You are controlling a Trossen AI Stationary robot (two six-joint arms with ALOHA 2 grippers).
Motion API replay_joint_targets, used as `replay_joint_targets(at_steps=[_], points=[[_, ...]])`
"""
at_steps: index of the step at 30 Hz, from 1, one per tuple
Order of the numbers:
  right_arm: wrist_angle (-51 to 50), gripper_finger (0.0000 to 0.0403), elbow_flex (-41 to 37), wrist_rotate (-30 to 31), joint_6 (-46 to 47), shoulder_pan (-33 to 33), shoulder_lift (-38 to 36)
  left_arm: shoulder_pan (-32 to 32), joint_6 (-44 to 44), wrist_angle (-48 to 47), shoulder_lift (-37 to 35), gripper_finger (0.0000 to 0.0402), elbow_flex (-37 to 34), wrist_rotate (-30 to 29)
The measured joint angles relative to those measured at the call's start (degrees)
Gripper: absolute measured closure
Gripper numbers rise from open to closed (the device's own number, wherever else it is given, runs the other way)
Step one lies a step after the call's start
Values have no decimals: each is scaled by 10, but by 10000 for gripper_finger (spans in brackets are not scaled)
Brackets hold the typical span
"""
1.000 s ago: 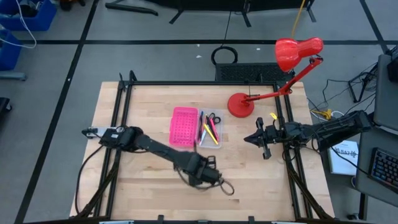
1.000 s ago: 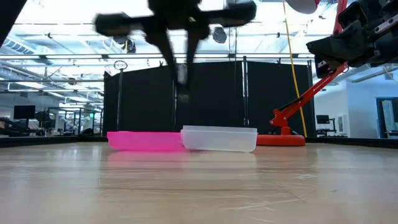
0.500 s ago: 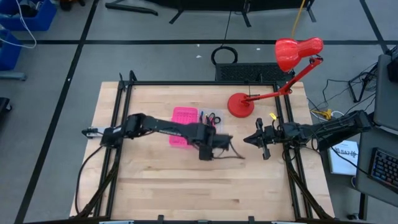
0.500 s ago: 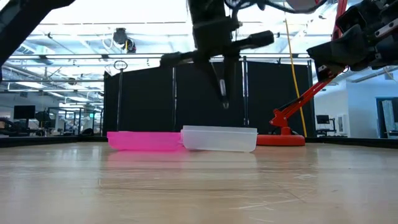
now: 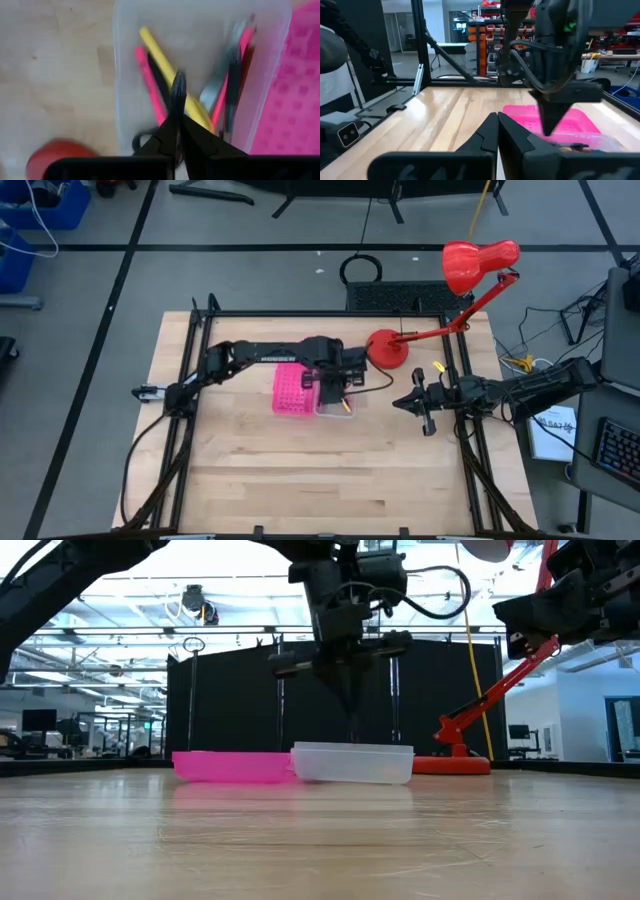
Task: Pick & place school supplies into a supply box
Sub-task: Put the black ballpen into the pink supply box, then return to Home Position
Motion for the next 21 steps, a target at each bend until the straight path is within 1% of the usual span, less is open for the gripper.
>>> replay_joint_targets(at_steps=[3, 5, 8, 13, 15, 18, 21], points=[[-6, 403, 0, 0, 12, 0, 0, 5, -2, -4, 0, 397, -7, 48], [-11, 403, 0, 0, 30, 0, 0, 8, -2, -2, 0, 398, -13, 67], [-23, 403, 0, 0, 48, 0, 0, 13, -2, 15, 0, 395, -32, 67], [-46, 403, 0, 0, 50, 0, 0, 17, -23, 32, 0, 395, -47, 43], [-51, 403, 0, 0, 56, 0, 0, 17, -50, 38, 0, 392, -47, 44], [-51, 403, 0, 1, 66, 0, 0, 16, -117, 38, -17, 397, -43, 57], [-48, 403, 0, 1, 69, 0, 0, 22, -170, -5, -69, 397, -45, 68]])
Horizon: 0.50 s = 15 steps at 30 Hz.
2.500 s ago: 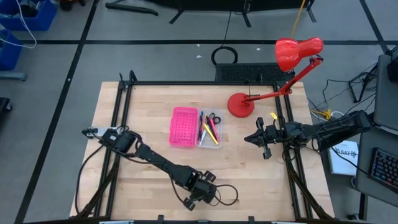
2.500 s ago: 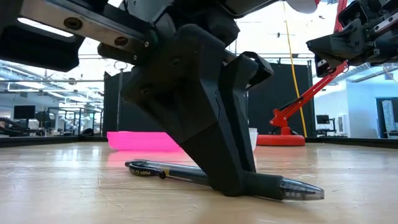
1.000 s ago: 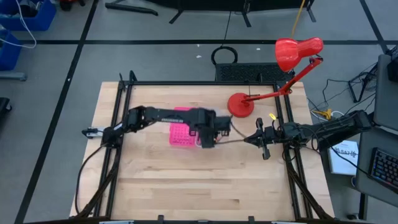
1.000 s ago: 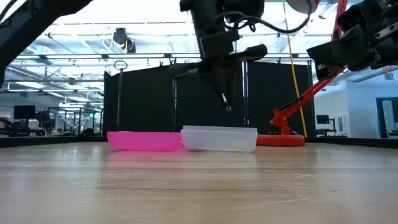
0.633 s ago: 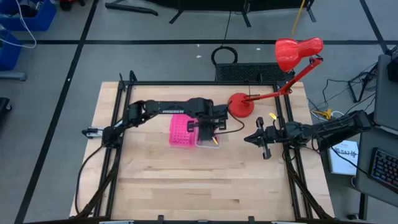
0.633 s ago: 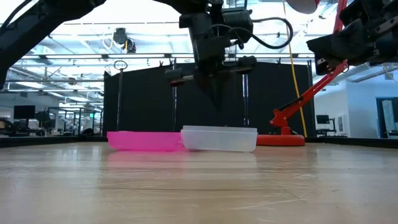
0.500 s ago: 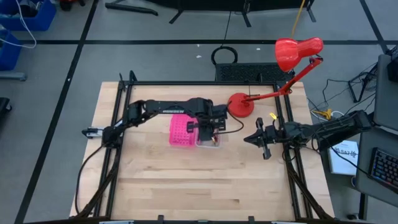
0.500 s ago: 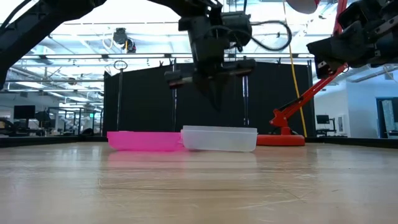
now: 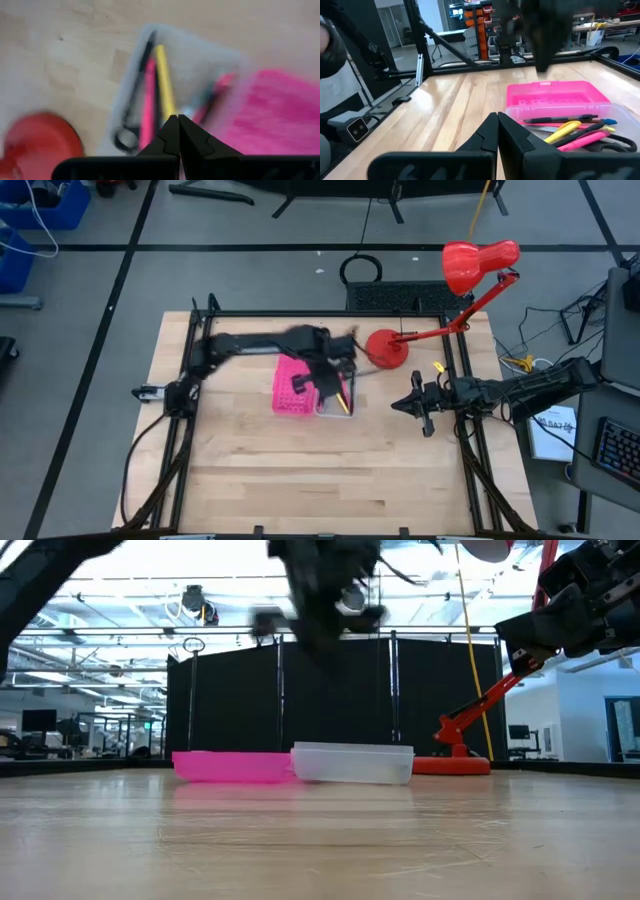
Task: Pick & place school supplies into a supply box
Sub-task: Return to Home Position
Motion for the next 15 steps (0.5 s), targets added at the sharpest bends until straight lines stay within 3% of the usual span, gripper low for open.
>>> replay_joint_targets(at_steps=[3, 5, 10, 15], points=[[1, 403, 0, 2, -1, 0, 0, 24, -67, -22, -80, 399, -39, 23], [6, 403, 0, 3, -11, 0, 0, 44, -106, 16, -153, 399, -101, 49], [17, 403, 0, 29, -56, 0, 1, 105, -255, 254, -382, 400, -341, 183], [28, 403, 0, 94, -76, 0, 1, 139, -541, 492, -570, 399, -551, 183]])
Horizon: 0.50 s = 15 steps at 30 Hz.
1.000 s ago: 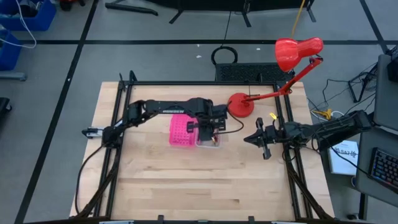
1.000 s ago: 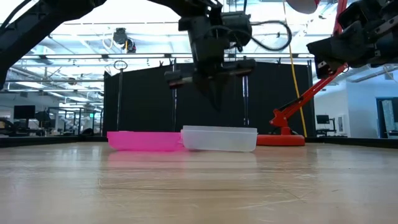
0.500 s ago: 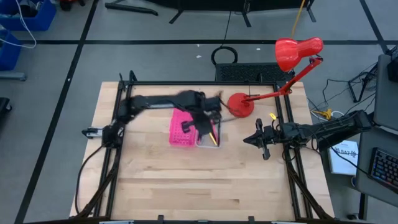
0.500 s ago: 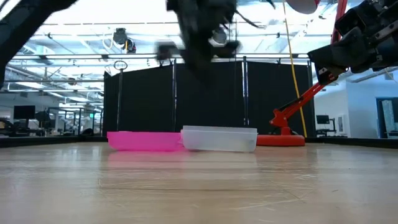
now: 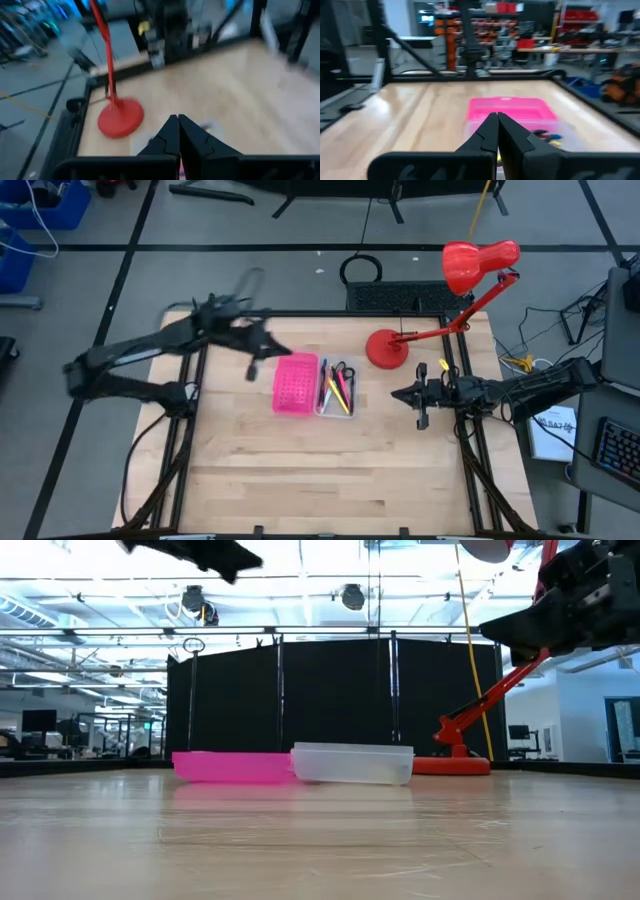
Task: Pick & place school supplies into a supply box
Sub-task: Return to Home Position
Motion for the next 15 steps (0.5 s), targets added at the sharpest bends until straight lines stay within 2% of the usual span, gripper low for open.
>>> replay_joint_targets(at_steps=[4, 8, 12, 15], points=[[23, 403, 0, 13, -24, 0, 0, -7, -61, 83, -129, 400, -118, 1], [36, 403, 0, 11, -36, 0, 0, -28, -91, 123, -239, 399, -211, -36], [62, 403, 0, -3, -50, 0, 0, -53, -135, 182, -326, 399, -289, -59], [64, 403, 0, -20, -54, 0, 0, -72, -125, 189, -380, 400, -337, -79]])
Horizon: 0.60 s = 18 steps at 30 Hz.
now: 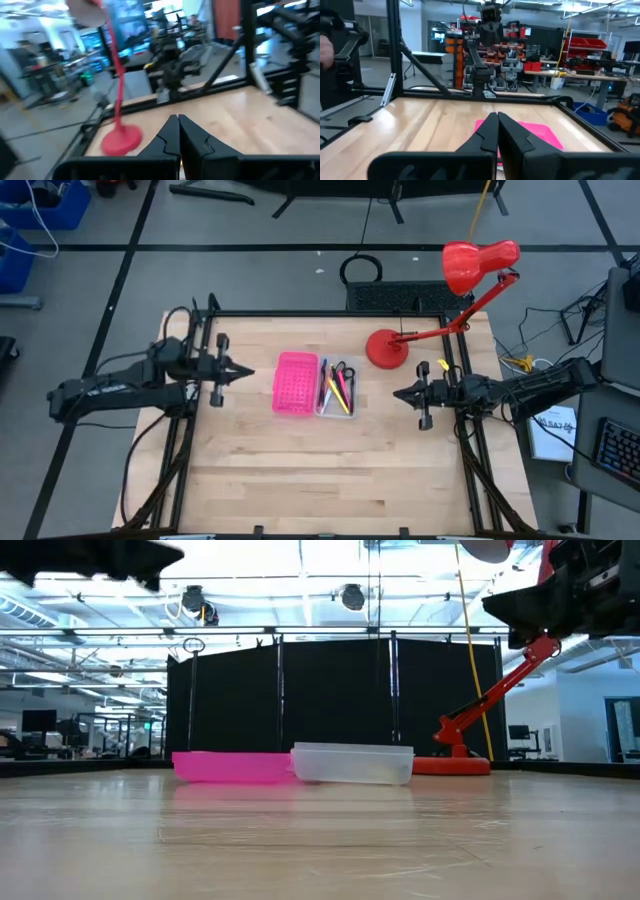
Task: Pick & place school supplies into a supply box
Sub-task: Return to Home Position
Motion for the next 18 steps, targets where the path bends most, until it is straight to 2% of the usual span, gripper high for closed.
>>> replay_joint_targets(at_steps=[4, 9, 11, 16, 18], points=[[-6, 403, 0, 0, 11, 0, 0, -3, -9, 3, -57, 400, -69, -60], [0, 403, -5, -18, 24, 0, 5, -15, -69, 108, -69, 400, -150, -30], [2, 403, -6, -20, 25, 0, 6, -30, -76, 120, -70, 400, -169, -26], [10, 403, -6, -30, 39, 3, 2, -87, -37, 87, -116, 400, -177, -41], [3, 403, -6, -30, 39, 13, -3, -105, -17, 28, -151, 400, -161, -86]])
